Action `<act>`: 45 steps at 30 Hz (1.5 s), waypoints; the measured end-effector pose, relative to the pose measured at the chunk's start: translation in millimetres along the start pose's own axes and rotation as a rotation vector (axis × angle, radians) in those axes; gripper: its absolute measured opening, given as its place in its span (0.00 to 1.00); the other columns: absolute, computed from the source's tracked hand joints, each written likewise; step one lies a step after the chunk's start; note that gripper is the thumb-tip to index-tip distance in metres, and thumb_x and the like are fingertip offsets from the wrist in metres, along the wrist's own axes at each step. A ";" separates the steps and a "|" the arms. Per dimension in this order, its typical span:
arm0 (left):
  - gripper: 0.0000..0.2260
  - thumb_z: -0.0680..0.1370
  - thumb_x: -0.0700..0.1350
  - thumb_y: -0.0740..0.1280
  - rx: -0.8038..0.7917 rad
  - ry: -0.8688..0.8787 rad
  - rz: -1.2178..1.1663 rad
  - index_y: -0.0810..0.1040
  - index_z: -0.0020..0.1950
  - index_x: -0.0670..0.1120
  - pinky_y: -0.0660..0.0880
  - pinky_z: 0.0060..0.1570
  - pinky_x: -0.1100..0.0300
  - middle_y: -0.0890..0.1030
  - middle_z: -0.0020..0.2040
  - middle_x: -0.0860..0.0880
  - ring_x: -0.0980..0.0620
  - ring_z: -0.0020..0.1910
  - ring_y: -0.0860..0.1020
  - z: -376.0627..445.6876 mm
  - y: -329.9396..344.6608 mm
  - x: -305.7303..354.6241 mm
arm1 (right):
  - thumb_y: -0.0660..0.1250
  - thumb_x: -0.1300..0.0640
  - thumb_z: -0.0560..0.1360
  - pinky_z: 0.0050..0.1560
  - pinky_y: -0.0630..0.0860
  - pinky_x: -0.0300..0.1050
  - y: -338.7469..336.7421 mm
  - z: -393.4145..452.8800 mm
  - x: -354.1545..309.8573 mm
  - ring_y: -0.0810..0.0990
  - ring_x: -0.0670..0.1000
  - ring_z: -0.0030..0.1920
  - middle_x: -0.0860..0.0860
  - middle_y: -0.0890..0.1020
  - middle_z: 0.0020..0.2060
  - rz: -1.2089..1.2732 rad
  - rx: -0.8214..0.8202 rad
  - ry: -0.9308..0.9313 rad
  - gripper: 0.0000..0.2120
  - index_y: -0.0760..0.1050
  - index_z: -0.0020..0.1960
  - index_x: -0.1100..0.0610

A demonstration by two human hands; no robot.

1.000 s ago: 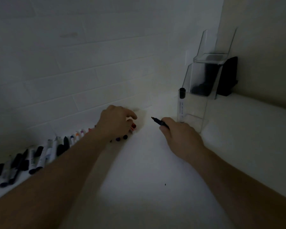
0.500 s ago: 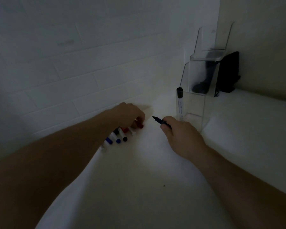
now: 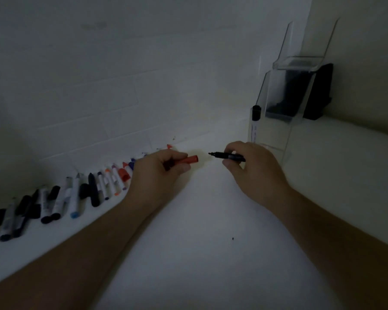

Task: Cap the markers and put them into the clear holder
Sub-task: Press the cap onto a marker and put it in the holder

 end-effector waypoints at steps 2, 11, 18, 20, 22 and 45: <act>0.09 0.73 0.47 0.76 -0.001 0.010 0.049 0.85 0.53 0.55 0.70 0.46 0.76 0.82 0.44 0.62 0.69 0.43 0.79 1.3 -0.7 0.0 | 0.65 0.43 0.78 0.45 0.75 0.50 2.4 -2.0 -6.3 0.75 0.50 0.44 0.44 0.77 0.41 -0.035 -0.021 -0.044 0.06 0.75 0.53 0.42; 0.10 0.73 0.47 0.76 -0.074 0.080 0.111 0.85 0.54 0.54 0.69 0.49 0.76 0.81 0.44 0.64 0.67 0.46 0.78 -1.5 7.2 6.0 | 0.64 0.41 0.78 0.42 0.75 0.51 6.2 -5.5 -18.1 0.73 0.50 0.41 0.44 0.74 0.38 -0.182 -0.064 -0.104 0.07 0.75 0.52 0.42; 0.14 0.74 0.44 0.75 -0.121 0.184 0.214 0.84 0.59 0.54 0.65 0.54 0.80 0.84 0.52 0.58 0.62 0.51 0.78 -2.6 10.4 9.6 | 0.64 0.44 0.80 0.37 0.69 0.45 12.7 -9.1 -31.1 0.73 0.47 0.39 0.44 0.74 0.39 -0.178 -0.116 -0.143 0.07 0.77 0.54 0.44; 0.14 0.75 0.45 0.75 -0.127 0.169 0.204 0.83 0.59 0.55 0.64 0.54 0.80 0.83 0.51 0.59 0.63 0.50 0.77 -2.3 10.7 9.6 | 0.65 0.45 0.80 0.38 0.69 0.45 11.1 -8.2 -29.5 0.73 0.47 0.39 0.44 0.76 0.39 -0.169 -0.114 -0.129 0.07 0.78 0.53 0.45; 0.12 0.76 0.48 0.73 -0.121 0.169 0.199 0.83 0.59 0.56 0.65 0.51 0.79 0.82 0.49 0.61 0.65 0.48 0.77 -2.6 10.6 10.1 | 0.64 0.44 0.80 0.38 0.70 0.46 9.9 -7.7 -29.6 0.74 0.47 0.39 0.45 0.76 0.38 -0.174 -0.120 -0.137 0.08 0.79 0.53 0.45; 0.08 0.83 0.47 0.61 -0.347 0.330 0.365 0.80 0.53 0.49 0.66 0.33 0.67 0.78 0.34 0.54 0.59 0.32 0.74 -5.4 23.1 15.9 | 0.59 0.37 0.78 0.39 0.77 0.50 7.4 -10.3 -31.4 0.76 0.44 0.36 0.44 0.80 0.36 -0.149 -0.227 -0.145 0.16 0.79 0.50 0.45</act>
Point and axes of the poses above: each hand's wrist, its own z-axis towards the middle knuckle, its own y-axis out of the palm, x = y × z, the point moved 5 cm from there along z, towards the middle knuckle
